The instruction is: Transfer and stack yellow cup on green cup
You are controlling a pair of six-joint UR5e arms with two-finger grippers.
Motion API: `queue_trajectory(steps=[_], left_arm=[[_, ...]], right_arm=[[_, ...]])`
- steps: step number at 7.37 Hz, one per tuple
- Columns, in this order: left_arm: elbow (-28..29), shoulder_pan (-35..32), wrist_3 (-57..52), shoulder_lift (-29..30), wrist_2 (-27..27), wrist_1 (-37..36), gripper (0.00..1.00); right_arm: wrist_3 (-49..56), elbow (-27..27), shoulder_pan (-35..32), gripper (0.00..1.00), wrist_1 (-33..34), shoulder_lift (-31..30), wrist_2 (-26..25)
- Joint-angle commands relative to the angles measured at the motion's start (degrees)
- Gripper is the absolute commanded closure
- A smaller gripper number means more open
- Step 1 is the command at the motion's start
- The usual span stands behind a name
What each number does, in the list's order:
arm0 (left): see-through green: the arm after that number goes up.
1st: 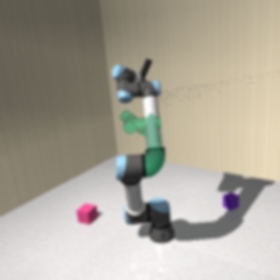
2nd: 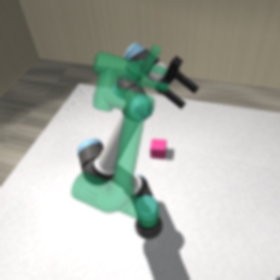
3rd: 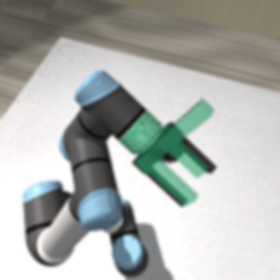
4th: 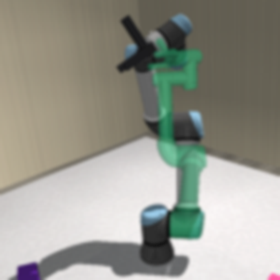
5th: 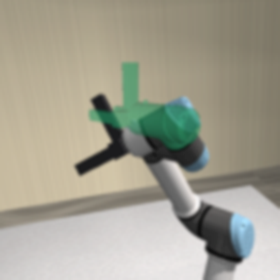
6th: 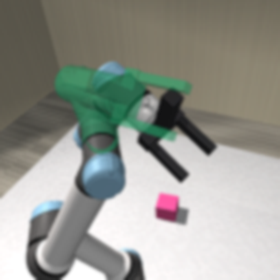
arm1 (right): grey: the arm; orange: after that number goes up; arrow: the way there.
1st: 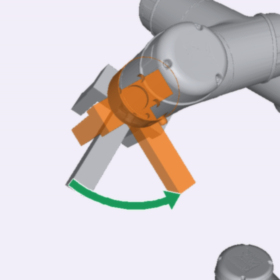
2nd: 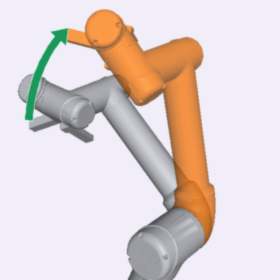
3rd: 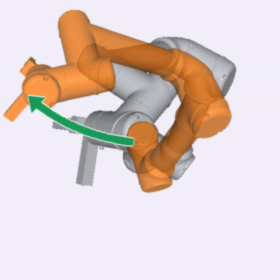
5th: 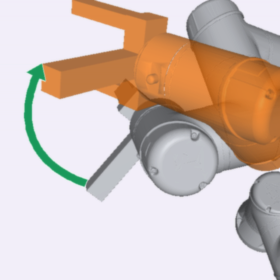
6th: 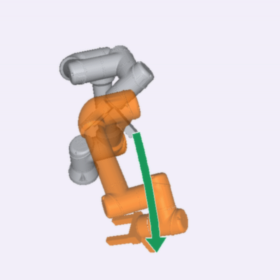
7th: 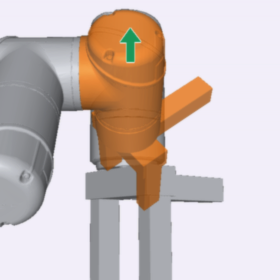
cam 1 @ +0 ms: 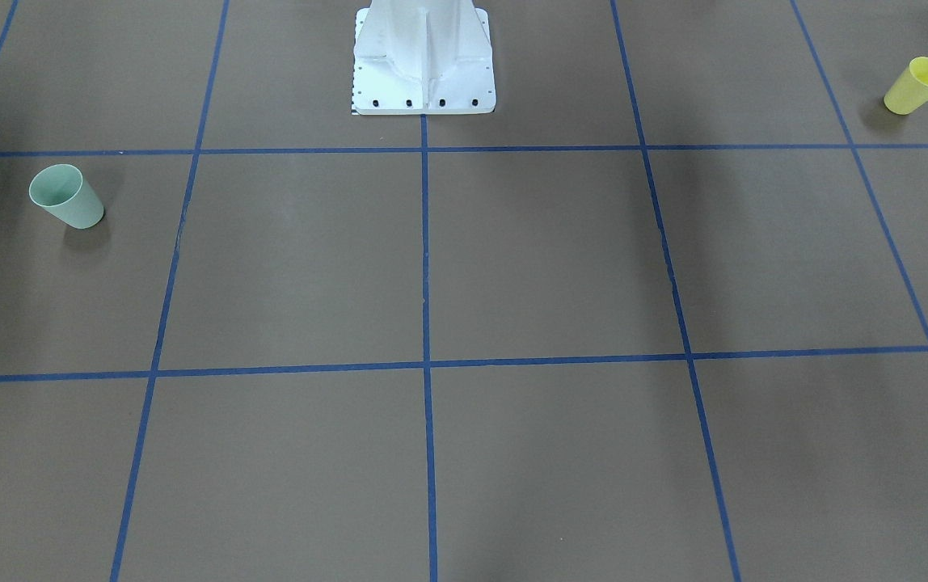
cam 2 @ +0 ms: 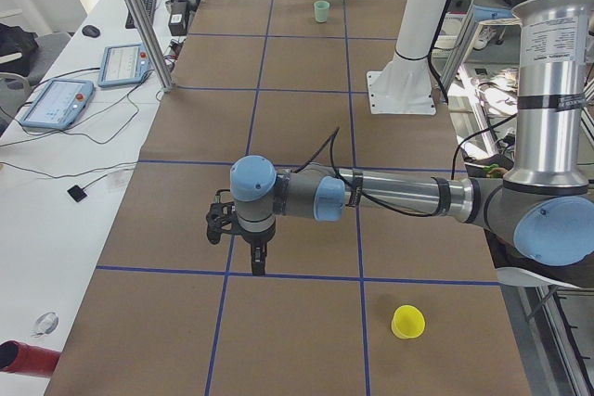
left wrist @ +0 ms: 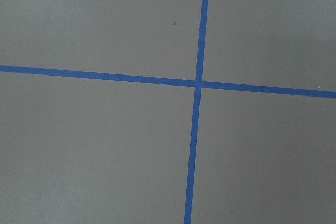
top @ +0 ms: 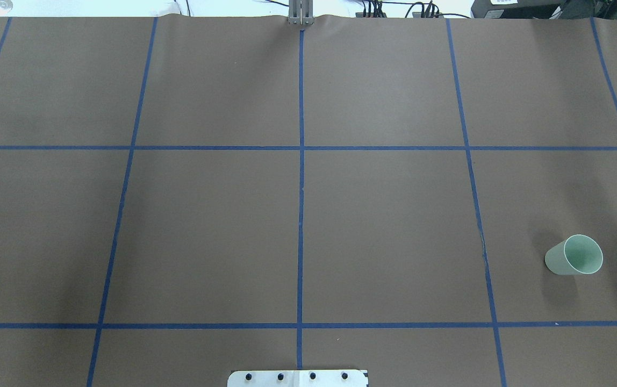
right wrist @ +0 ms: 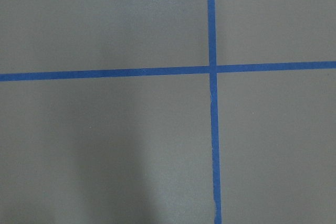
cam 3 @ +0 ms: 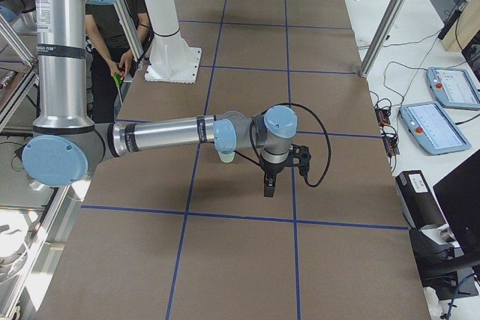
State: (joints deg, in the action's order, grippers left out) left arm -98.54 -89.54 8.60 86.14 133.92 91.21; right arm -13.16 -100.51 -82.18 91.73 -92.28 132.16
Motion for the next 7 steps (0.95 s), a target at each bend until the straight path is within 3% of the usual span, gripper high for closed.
queue_trajectory(steps=[1,5,7], left_arm=[[-1.1,0.2,-0.1,-0.4,0.4,0.2,0.00],[-2.4,0.5,-0.3,-0.7,0.5,0.1,0.01],[-3.9,0.4,-7.2,-6.6,-0.1,2.6,0.01]], right_arm=[[0.1,0.2,0.0,0.00,-0.1,0.2,0.1],[-0.6,1.3,0.9,0.00,-4.1,1.1,0.3],[-0.6,1.4,2.3,0.00,-6.5,1.2,0.1]])
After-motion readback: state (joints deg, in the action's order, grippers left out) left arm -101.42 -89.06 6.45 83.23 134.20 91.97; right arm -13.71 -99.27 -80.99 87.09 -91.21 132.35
